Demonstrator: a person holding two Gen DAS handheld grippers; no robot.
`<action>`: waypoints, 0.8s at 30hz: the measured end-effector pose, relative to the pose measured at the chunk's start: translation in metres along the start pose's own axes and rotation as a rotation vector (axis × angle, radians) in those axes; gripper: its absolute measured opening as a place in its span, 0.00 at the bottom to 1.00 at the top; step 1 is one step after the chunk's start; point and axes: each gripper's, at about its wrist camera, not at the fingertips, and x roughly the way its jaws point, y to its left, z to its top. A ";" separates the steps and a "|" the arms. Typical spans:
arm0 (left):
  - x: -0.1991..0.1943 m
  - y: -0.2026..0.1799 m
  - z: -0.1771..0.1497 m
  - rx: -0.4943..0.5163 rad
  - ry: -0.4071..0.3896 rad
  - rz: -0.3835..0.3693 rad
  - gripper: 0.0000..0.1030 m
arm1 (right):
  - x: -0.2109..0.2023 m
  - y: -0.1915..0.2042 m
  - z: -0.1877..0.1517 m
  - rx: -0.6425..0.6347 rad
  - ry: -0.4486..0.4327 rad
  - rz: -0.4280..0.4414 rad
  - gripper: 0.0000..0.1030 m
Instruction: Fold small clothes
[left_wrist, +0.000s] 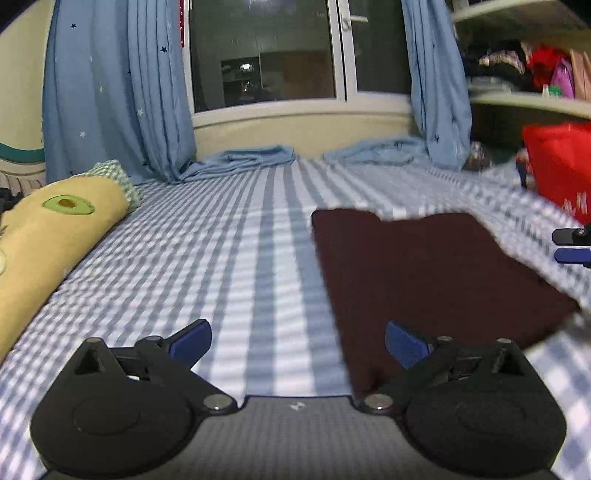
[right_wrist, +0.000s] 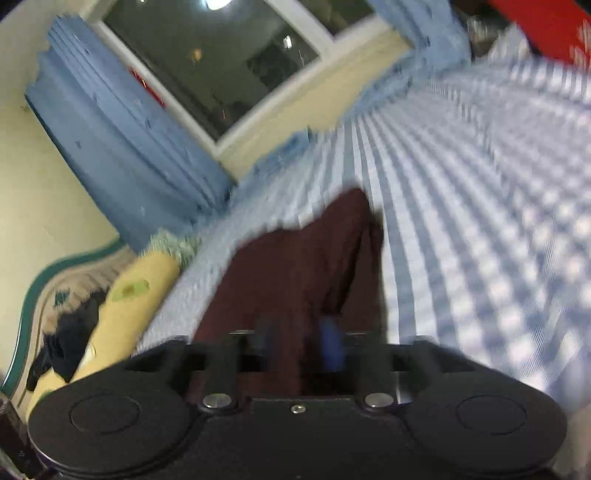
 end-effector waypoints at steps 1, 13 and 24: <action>0.008 -0.003 0.005 -0.008 -0.002 -0.013 1.00 | -0.005 0.001 0.007 0.002 -0.014 0.020 0.49; 0.067 -0.008 -0.010 -0.091 0.102 -0.062 0.99 | 0.080 -0.042 0.033 0.159 0.170 0.057 0.45; 0.074 -0.008 -0.023 -0.011 0.149 -0.036 1.00 | 0.089 -0.088 0.034 0.321 0.086 0.041 0.00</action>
